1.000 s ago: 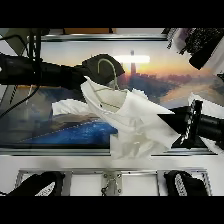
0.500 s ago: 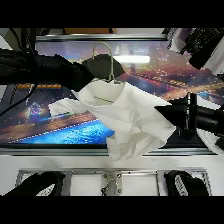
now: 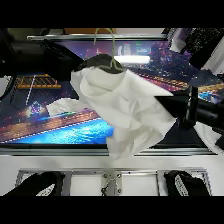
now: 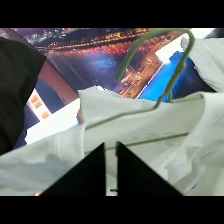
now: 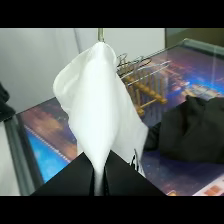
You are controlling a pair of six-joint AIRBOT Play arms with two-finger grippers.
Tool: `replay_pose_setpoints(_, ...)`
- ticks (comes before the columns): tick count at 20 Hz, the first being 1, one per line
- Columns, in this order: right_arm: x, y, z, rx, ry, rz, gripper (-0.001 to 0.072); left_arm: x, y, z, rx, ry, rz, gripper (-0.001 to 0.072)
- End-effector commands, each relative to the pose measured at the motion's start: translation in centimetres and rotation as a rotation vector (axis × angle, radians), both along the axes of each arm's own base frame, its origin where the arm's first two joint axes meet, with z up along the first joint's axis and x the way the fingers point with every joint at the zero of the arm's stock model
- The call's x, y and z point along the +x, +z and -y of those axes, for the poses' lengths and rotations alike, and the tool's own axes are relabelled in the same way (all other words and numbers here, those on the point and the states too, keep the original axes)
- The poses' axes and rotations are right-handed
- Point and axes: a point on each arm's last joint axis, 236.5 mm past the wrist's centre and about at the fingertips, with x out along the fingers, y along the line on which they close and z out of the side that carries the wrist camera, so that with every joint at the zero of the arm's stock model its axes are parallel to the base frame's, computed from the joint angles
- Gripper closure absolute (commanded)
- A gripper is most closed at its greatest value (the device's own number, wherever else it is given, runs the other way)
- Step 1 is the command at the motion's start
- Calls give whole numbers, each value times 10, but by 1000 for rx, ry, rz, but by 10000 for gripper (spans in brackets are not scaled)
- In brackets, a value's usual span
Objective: Fold the clothes and pants, and hang the long-sleeved shirts on hangers.
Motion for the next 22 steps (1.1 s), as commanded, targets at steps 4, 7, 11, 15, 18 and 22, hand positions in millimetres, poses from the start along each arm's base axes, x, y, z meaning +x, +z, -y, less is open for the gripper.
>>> replay_pose_setpoints(4,63,54,103,-177,-515,134,697,5,6,-5,9,21,26,693)
replay_pose_setpoints(7,73,73,187,-278,-825,109,697,9,1,-2,16,21,12,693)
replay_pose_setpoints(11,55,108,298,-272,-1255,99,697,21,-14,3,31,20,-22,693)
replay_pose_setpoints(15,19,129,381,-342,-1577,70,697,32,-29,9,48,19,-57,693)
replay_pose_setpoints(18,-10,157,421,-417,-1766,85,697,40,-40,12,60,19,-81,693)
replay_pose_setpoints(22,-38,210,443,-488,-1898,203,697,50,-55,17,75,19,-113,693)
